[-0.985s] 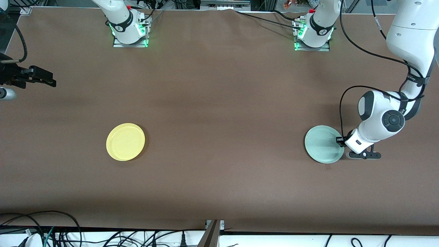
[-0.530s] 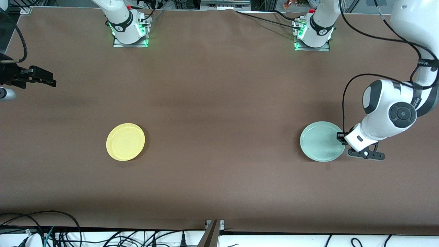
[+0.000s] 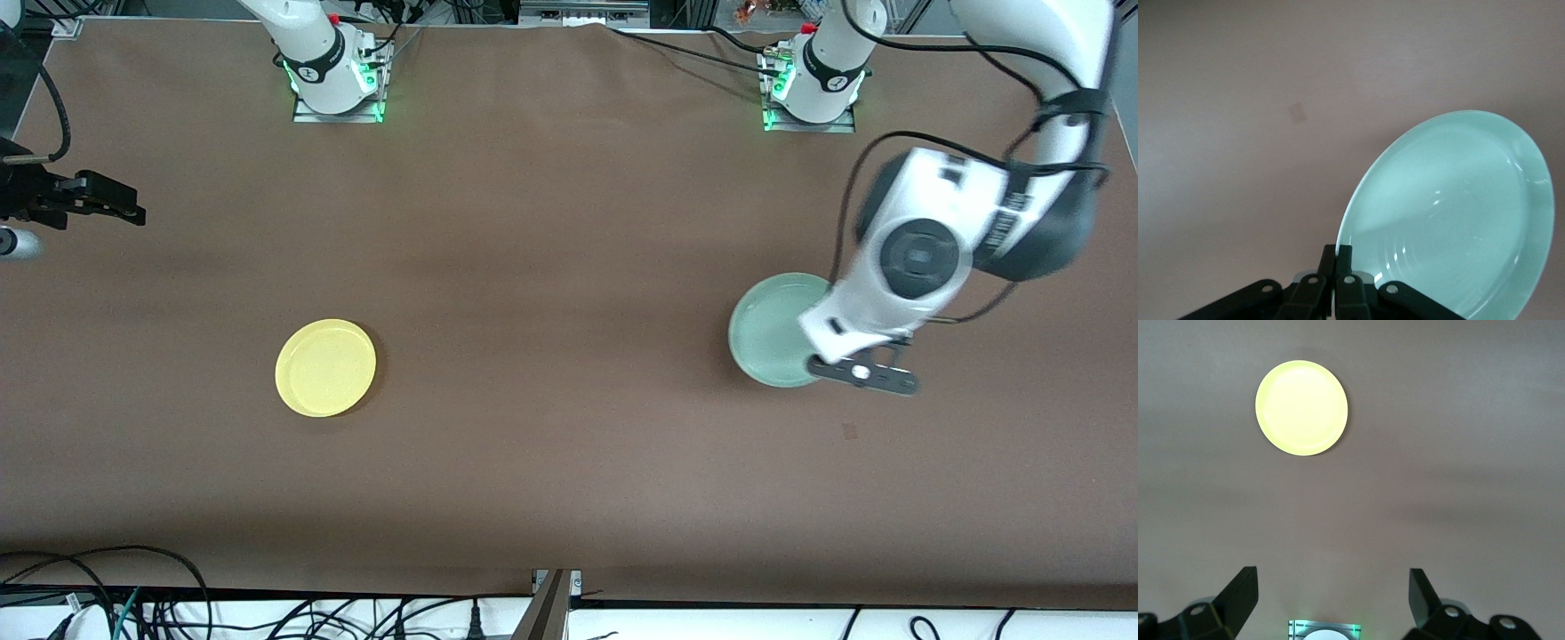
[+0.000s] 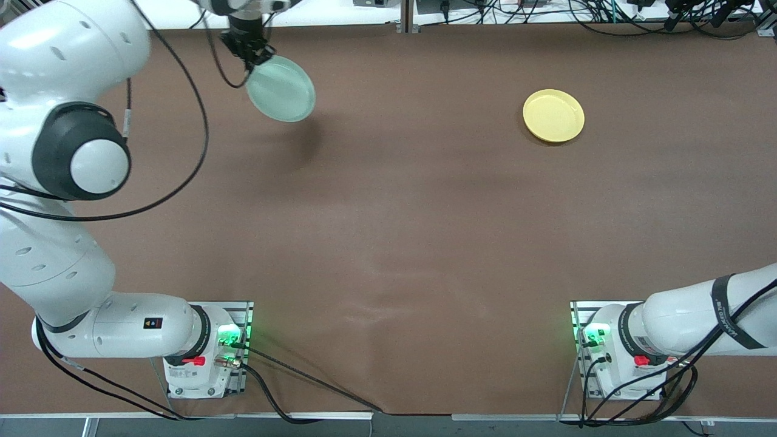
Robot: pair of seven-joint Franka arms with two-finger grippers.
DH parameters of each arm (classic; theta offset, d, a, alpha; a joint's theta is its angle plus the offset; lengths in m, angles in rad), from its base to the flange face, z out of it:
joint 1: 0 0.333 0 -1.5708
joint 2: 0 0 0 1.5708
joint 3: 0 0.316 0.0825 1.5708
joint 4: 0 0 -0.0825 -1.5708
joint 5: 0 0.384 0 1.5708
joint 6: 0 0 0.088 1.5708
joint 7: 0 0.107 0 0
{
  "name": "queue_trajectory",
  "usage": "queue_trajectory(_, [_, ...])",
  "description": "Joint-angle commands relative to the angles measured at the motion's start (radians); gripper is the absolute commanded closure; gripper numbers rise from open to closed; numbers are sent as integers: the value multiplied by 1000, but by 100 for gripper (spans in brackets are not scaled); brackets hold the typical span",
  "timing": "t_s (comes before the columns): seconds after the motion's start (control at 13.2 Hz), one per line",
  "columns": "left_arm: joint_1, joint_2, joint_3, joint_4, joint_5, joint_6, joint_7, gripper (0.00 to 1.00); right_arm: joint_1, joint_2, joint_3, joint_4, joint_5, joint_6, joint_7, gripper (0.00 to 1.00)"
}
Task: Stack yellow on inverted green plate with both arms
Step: 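Lift the green plate and carry it toward the table middle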
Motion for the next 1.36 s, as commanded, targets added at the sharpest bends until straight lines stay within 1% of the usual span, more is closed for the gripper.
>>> queue_trajectory(0.0, [-184, 80, 14, 64, 151, -76, -173, 100, -5, 9, 1, 18, 17, -6, 13, 0])
queue_trajectory(0.23, [-343, 144, 17, 64, 349, -111, -264, 100, -5, 9, 1, 18, 17, -5, 13, 0])
queue_trajectory(0.45, [-445, 208, 52, 68, 522, -111, -264, 100, -5, 18, 1, 18, 17, -5, -1, 0])
queue_trajectory(0.61, [-508, 245, 60, 70, 617, -111, -264, 100, -5, 18, 1, 18, 17, 0, -3, 0])
queue_trajectory(0.68, [-543, 276, 75, 90, 680, -110, -264, 100, -5, 26, 1, 18, 17, 0, -3, 0])
queue_trajectory(0.76, [-575, 325, 91, 135, 717, -111, -261, 100, -5, 41, 1, 18, 17, 3, -3, 0])
queue_trajectory(0.83, [-609, 372, 118, 187, 724, -111, -260, 100, -5, 59, 1, 18, 17, 12, -1, 0])
queue_trajectory(0.91, [-671, 412, 179, 224, 750, -113, -257, 100, -5, 59, 1, 18, 14, 14, -3, 0])
queue_trajectory(0.98, [-740, 432, 259, 234, 762, -113, -254, 100, -2, 64, 3, 18, 8, 15, 8, 0])
queue_trajectory(1.06, [-790, 443, 308, 232, 762, -113, -252, 100, -4, 73, 1, 18, 14, 15, 10, 0])
queue_trajectory(1.14, [-813, 451, 327, 231, 764, -114, -252, 100, -7, 87, -3, 16, 11, 12, -2, 0])
queue_trajectory(1.29, [-827, 459, 327, 223, 762, -116, -253, 100, -21, 102, -13, 7, 8, 1, -3, 0])
